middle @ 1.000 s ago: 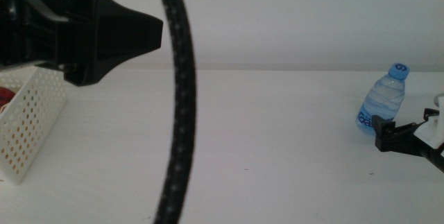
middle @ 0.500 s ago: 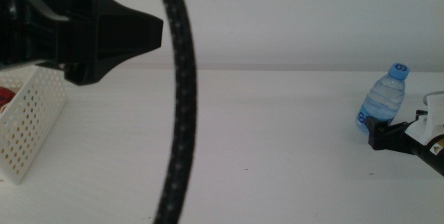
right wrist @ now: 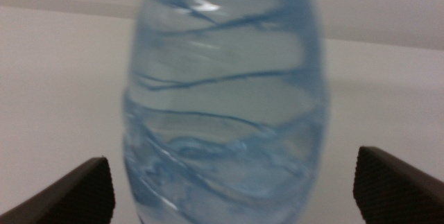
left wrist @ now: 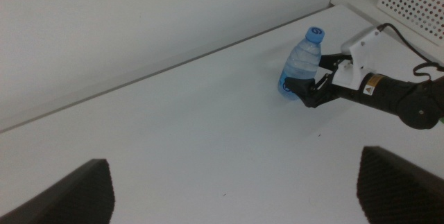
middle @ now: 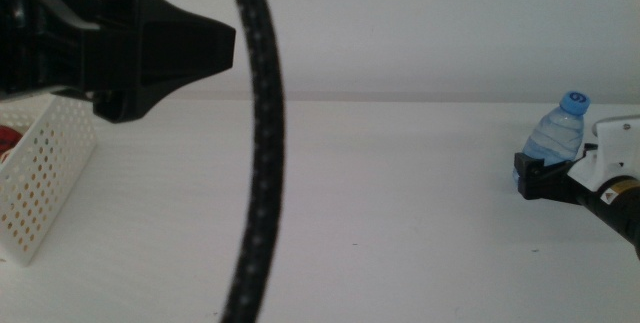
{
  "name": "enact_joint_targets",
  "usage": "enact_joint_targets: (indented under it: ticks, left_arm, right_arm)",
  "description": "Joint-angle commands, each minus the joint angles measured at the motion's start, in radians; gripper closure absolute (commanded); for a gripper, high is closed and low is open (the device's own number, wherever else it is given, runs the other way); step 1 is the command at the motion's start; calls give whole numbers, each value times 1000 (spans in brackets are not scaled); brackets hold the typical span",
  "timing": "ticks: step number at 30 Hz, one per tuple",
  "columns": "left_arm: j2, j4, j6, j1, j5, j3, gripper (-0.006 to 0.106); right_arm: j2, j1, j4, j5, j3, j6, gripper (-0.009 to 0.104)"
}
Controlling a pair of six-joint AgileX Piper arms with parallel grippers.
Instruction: Use arms to grab the bottles and put them into the dustbin to the left of the table.
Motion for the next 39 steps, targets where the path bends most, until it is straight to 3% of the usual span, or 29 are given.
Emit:
enact_joint_targets:
  ticks: [1, 12, 21, 25, 27, 29, 30, 34, 39]
  left_arm:
    - [-3, -2, -7, -9, -14, 4, 7]
    - [-3, 0, -7, -9, -18, 4, 7]
    - [-3, 0, -7, -9, -22, 4, 7]
    - [-3, 0, -7, -9, -22, 4, 7]
    - [-3, 0, -7, -9, -22, 4, 7]
    - [-3, 0, -7, -9, -22, 4, 7]
    - [-3, 0, -7, -9, -22, 4, 7]
    - [-3, 0, -7, -9, -22, 4, 7]
    - [-3, 0, -7, -9, -22, 4, 7]
  right_arm:
    - [16, 13, -11, -3, -21, -9, 3]
    - [85, 24, -8, -4, -104, -9, 4]
    - [129, 57, -15, 23, -178, -9, 18]
    - [137, 66, -1, 43, -181, -9, 38]
    - [137, 66, -1, 48, -181, -9, 61]
    - [123, 69, -33, 75, -181, -9, 92]
    - [110, 76, -37, 95, -181, -9, 97]
    - [5, 139, -91, 165, -204, -2, 97]
    - [-68, 262, -188, 385, -360, 111, 97]
